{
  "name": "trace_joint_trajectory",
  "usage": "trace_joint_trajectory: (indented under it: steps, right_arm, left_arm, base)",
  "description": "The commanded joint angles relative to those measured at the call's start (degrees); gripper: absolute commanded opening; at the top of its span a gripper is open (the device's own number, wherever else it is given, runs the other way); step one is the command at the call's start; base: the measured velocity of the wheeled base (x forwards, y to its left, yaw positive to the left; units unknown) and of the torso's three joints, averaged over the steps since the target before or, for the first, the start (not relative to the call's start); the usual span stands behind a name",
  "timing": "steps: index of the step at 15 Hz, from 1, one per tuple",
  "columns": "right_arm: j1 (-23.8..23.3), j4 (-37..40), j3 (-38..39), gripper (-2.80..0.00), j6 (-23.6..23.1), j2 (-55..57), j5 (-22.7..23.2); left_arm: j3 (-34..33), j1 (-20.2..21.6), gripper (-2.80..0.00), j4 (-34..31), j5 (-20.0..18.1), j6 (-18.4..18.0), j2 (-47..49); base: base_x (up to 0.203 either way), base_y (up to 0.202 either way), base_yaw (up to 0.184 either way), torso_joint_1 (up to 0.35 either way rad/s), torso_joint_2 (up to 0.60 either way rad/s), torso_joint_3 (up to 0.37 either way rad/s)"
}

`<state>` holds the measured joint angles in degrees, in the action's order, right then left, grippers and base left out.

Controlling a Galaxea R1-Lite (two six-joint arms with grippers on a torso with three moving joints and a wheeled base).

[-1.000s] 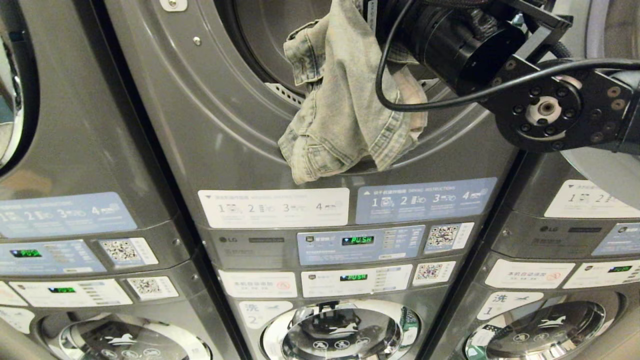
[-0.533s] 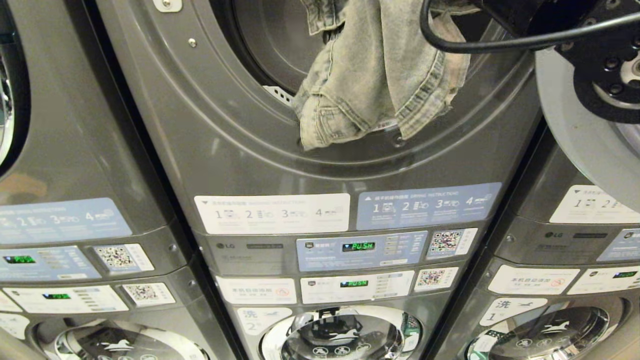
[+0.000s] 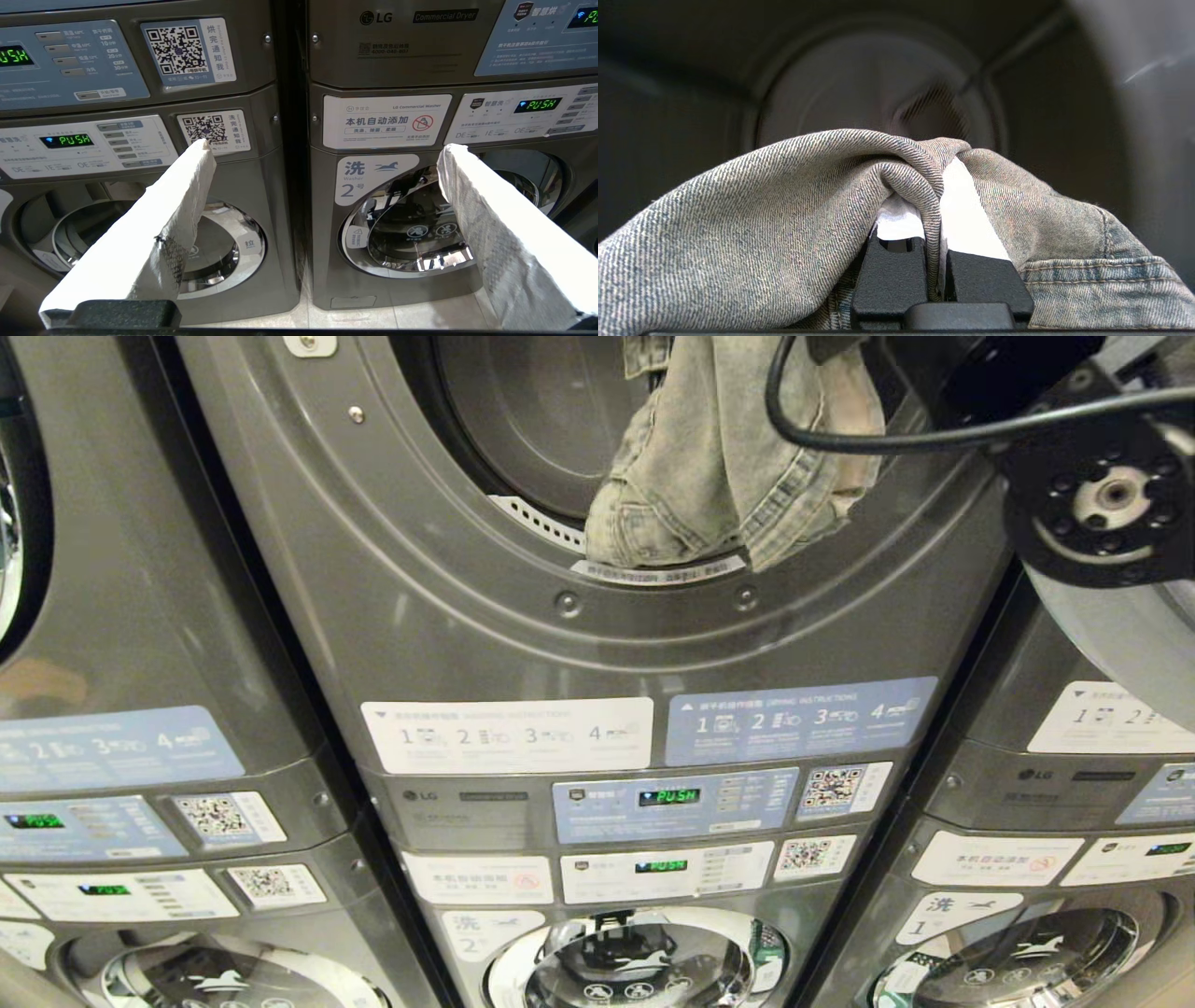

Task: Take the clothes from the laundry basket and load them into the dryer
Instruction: Put the clothes in the dryer

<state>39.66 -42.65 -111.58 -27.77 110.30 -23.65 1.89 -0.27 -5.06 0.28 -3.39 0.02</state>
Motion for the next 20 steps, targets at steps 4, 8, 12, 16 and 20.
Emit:
trace_joint_trajectory:
  steps: [4,8,12,16,20]
  right_arm:
    - [-3.13,-0.07,-0.13,-2.80,4.20,8.59,-0.02]
    - [-3.27,0.06,-0.04,-2.80,4.39,8.12,-0.17]
    - [-3.19,1.31,-0.04,-2.80,4.13,6.03,-0.08]
    - [-2.39,2.64,-0.13,-2.80,3.80,3.64,1.48]
    - [-0.90,2.74,-0.13,-2.80,2.54,1.51,2.05]
  left_arm:
    - [-0.04,0.00,0.00,0.05,0.07,0.40,-0.02]
    - [-0.04,0.00,0.00,-0.03,0.07,0.23,-0.02]
    - [-0.04,0.00,0.00,-0.03,-0.02,0.08,-0.02]
    - [0.02,0.00,0.00,0.03,-0.02,0.05,-0.02]
    - [-0.04,0.00,0.00,0.05,0.07,0.49,-0.02]
  base:
    - [0.000,0.000,0.000,0.000,0.00,0.000]
    - [0.000,0.000,0.000,0.000,0.00,0.000]
    - [0.000,0.000,0.000,0.000,0.00,0.000]
    - [0.181,0.000,0.000,0.001,0.00,0.001]
    - [0.097,0.000,0.000,0.008,0.01,0.001]
